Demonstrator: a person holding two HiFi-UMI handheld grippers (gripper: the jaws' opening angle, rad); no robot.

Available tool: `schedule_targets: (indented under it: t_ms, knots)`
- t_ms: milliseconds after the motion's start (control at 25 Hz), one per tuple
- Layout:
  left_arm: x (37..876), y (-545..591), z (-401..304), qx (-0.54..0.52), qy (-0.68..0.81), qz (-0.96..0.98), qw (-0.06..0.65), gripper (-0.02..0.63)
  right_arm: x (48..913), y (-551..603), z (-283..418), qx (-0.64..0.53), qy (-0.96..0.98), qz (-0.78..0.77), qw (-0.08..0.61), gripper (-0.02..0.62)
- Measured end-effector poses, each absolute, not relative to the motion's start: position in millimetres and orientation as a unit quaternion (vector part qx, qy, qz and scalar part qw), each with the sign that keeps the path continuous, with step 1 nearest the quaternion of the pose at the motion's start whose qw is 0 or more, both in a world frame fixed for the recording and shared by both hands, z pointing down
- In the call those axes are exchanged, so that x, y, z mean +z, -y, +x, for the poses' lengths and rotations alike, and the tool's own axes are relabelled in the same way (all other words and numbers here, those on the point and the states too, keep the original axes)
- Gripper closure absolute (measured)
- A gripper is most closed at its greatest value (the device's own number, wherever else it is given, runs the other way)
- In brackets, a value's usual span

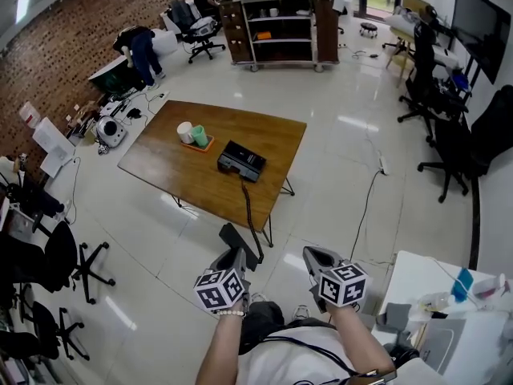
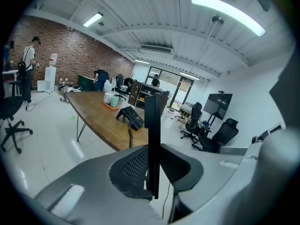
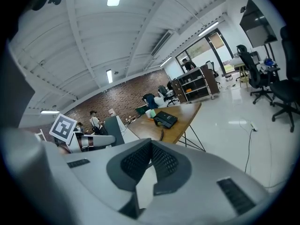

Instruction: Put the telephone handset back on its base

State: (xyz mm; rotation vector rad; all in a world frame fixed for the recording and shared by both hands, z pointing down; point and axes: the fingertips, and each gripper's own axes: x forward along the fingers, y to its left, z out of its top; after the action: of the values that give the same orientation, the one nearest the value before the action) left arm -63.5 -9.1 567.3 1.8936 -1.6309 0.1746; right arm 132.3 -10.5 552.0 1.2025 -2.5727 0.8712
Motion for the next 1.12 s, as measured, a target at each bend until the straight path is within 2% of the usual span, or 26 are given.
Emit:
schedule_targets:
  t_ms: [1120]
  knots:
    - [595.2,161.0,-119.0,0.021,0.587,0.719,0.371,0.535,558.7,157.0,57.3,0.284,0.862,0.400,0.129,0.583]
